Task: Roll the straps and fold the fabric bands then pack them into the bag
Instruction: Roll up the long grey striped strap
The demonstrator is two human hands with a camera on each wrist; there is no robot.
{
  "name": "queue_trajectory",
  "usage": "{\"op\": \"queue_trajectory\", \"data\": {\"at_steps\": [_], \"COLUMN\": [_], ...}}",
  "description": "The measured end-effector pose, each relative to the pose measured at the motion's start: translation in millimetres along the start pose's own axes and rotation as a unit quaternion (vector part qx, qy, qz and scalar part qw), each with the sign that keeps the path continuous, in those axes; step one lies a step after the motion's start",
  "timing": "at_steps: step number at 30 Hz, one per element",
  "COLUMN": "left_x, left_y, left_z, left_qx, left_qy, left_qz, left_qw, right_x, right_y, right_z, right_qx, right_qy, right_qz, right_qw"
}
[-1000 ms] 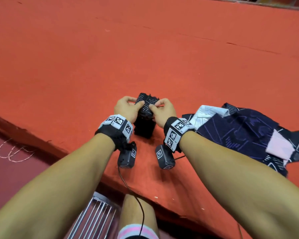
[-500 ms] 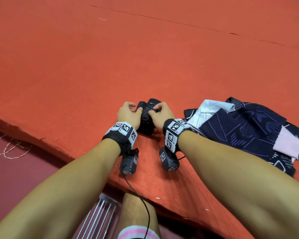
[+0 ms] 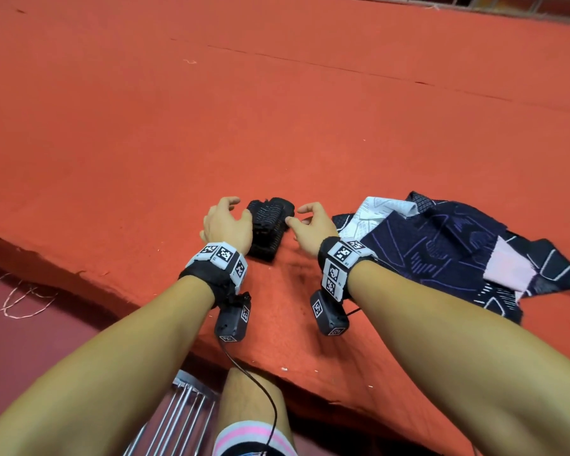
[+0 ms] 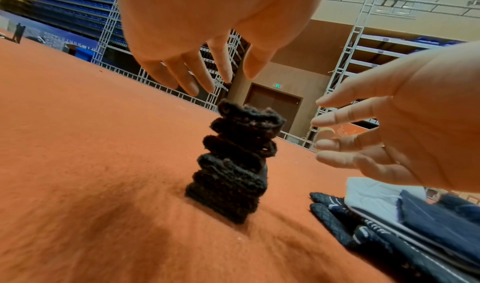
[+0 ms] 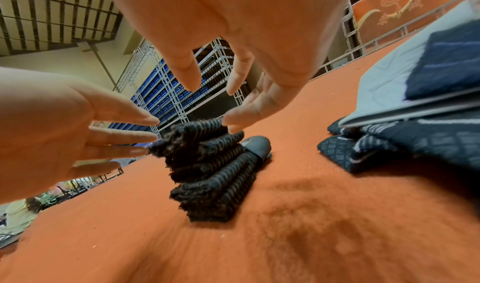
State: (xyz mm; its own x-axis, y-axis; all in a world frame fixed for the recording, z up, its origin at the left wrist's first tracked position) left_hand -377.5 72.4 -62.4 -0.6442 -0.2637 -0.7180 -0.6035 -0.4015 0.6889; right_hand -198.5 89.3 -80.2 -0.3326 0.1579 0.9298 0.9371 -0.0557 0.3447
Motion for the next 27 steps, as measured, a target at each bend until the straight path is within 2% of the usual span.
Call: {"op": "queue_trajectory", "data": {"at_steps": [5, 9, 14, 21, 27], "left_x": [-34.6, -80.9, -151.9, -254.7, -296.4], "left_y": [10.4, -0.1, -40.1, -118.9, -185.9], "left_z": [-31.6, -62.6, -114.7, -216.9, -307.9], "left_qx": [-0.04, -0.022, 0.049, 0.185, 0.289], "left_qy": [-0.045, -0.085, -0.148, -0.212, -0.256], "left_qz": [0.002, -0.024, -0.085, -0.125, -0.121], "left_qw": [0.998, 0.996, 0.984, 0.952, 0.915], "right_x": [6.2, 5.1, -8.3, -52.5, -117.2], "right_y": [41.6, 94.7, 187.6, 345.0, 435.7], "right_z": [-21.4, -35.9, -64.2, -123.2, -169.0], "right_qx": [-0.012, -0.036, -0.081, -0.197, -0.272], "right_qy": [0.012, 0.016, 0.002, -0.046, -0.106], "right_qz": [-0.009, 0.0, -0.006, -0.026, -0.04], "right_qw": [1.0, 0.999, 0.997, 0.979, 0.955]}}
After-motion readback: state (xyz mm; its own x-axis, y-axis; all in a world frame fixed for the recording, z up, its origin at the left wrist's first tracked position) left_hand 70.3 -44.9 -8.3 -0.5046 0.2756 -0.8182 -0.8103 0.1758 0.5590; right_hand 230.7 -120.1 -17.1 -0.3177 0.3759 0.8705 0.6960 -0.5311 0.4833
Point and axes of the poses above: each hand's wrist, its own z-axis towards the middle knuckle, its own y-axis out of the back of the hand, x = y × z, the point moved 3 cm from there along z, towards the middle knuckle, and after that the axes turned 8 degrees about z, right-handed, at the moved point
